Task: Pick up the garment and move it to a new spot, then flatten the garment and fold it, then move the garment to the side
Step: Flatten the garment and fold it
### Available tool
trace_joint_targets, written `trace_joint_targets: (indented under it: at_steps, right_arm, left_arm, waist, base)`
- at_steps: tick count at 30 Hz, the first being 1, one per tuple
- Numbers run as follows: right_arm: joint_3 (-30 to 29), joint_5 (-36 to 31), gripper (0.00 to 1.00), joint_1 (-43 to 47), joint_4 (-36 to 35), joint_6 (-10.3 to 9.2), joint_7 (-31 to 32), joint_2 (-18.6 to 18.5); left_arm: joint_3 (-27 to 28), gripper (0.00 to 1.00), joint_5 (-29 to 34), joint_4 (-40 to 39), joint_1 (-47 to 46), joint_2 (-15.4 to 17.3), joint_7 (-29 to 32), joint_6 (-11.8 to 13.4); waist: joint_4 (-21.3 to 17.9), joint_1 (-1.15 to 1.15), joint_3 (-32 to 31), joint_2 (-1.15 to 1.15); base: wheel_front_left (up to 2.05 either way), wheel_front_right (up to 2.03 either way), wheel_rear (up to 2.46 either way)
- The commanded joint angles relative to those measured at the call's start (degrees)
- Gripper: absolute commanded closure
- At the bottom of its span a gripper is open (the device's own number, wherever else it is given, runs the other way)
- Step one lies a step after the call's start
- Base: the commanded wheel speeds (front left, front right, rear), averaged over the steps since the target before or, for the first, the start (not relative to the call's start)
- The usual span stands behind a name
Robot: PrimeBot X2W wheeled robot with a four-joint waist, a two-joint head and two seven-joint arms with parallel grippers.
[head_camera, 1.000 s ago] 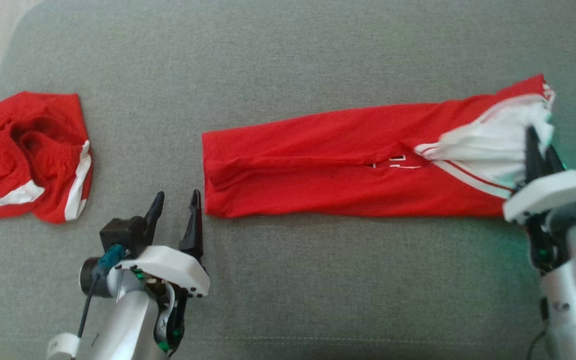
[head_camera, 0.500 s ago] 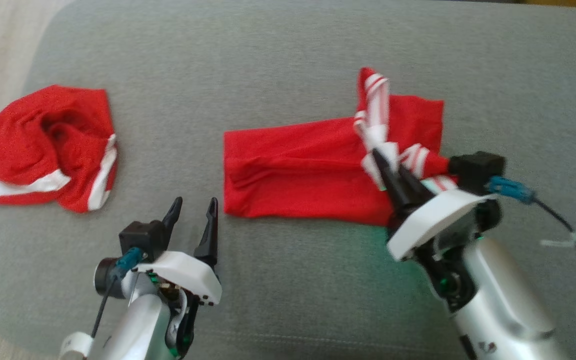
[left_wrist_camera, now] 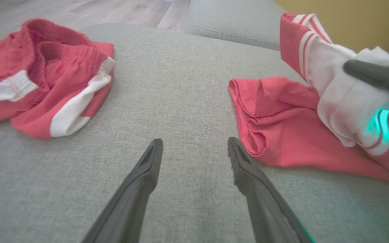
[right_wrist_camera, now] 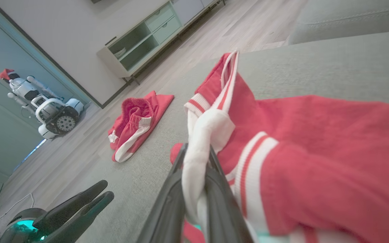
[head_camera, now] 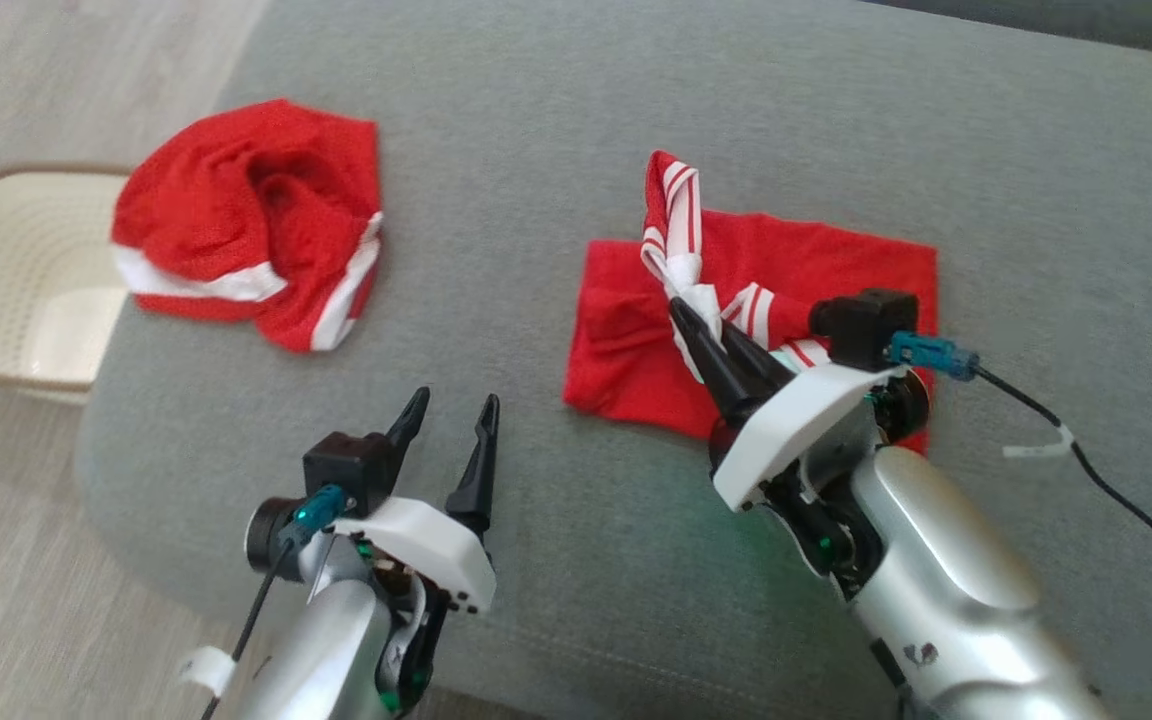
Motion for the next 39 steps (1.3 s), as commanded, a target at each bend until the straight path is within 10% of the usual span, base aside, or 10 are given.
trace_joint_targets:
  at_steps: [1,5,7,8,20,39]
  right_arm:
    - [2.17,0.80,1.00,-2.77,-0.02,0.37,-1.55,1.39]
    - [3.32,1.14,1.00,-4.83,3.26,0.37,-3.02,1.40]
    - [3.63,0.89,0.18,-6.02,4.82,0.37,-5.15,1.40]
    - [3.42,0.85,0.00,-6.47,5.53,0.37,-6.31,1.40]
    - [-13.51,-9.46,0.00,-4.99,13.23,0.37,-18.24,1.41]
    - [-26.37,-19.83,0.00,9.19,2.24,0.37,-18.68,1.41]
  left_arm:
    - [0.77,0.00,-0.71,-1.84,-1.93,0.44,-0.35,0.64]
    - [-0.09,0.00,-1.34,-1.78,-2.09,0.44,-0.35,1.23]
    - [-0.31,0.00,-1.63,-1.76,-2.11,0.44,-0.35,1.62]
    - [-0.24,0.00,-1.70,-1.79,-2.08,0.44,-0.35,1.86]
    - [4.08,0.00,0.25,-2.47,-1.97,0.44,-0.35,3.22]
    - [13.89,0.00,8.13,-7.33,5.07,0.45,-0.35,5.46]
  waist:
    - [2.19,0.00,0.60,0.00]
    - [2.74,0.00,0.81,0.00]
    - [2.68,0.00,0.92,0.00]
    - [2.37,0.00,0.94,0.00]
    - [-6.98,0.00,-0.39,0.00]
    - [-13.99,0.00,-4.62,0.00]
  base:
    - [0.00,0.00,0.00]
    - [0.00,0.00,0.00]
    - [0.00,0.00,0.00]
    - [0.00,0.00,0.00]
    - [0.00,0.00,0.00]
    - [0.00,0.00,0.00]
